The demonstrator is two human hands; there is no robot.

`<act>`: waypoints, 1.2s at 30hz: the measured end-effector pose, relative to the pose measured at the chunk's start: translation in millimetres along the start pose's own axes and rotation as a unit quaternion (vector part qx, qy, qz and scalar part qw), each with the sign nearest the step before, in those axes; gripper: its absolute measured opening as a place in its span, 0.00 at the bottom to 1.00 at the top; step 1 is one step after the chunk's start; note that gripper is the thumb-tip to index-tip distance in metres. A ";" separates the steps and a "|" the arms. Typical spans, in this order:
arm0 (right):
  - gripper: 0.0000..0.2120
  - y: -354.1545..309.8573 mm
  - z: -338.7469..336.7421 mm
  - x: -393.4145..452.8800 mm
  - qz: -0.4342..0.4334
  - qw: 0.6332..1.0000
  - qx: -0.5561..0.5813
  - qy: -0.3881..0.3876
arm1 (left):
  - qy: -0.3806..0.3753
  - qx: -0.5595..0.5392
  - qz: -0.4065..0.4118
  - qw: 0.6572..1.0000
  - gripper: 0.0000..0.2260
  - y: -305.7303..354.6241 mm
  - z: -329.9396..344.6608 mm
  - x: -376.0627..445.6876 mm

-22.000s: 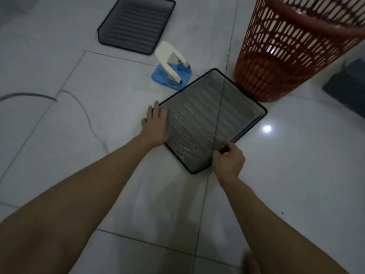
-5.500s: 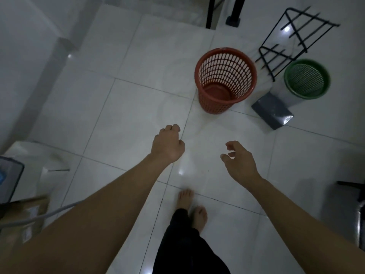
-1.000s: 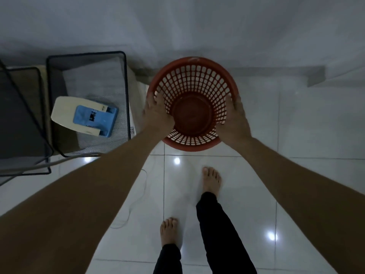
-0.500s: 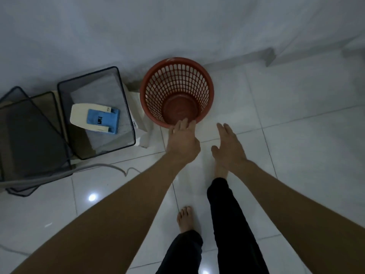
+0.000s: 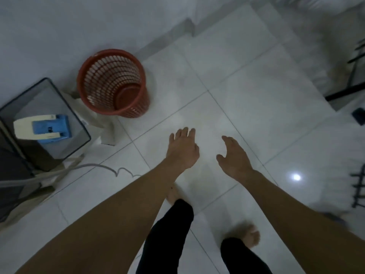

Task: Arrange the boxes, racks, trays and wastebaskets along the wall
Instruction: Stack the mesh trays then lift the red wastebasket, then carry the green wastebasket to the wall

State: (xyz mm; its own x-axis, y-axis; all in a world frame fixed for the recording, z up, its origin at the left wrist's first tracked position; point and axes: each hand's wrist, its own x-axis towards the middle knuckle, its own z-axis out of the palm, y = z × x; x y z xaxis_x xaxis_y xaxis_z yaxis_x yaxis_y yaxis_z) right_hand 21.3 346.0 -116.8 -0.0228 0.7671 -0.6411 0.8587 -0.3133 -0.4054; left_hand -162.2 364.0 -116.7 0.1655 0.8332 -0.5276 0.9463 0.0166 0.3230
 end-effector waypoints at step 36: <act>0.31 584.4 -63.9 -307.1 0.326 0.835 0.360 0.256 | -0.139 0.168 0.344 0.913 0.25 602.3 293.0 -83.1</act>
State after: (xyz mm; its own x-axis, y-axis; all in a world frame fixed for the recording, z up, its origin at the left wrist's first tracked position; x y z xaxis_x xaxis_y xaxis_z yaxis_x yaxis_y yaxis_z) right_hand 562.8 -36.9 -115.3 0.7108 0.3821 -0.5906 0.0672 -0.8727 -0.4837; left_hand 475.4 142.8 -108.5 0.7727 0.4094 -0.4851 0.6163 -0.6669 0.4188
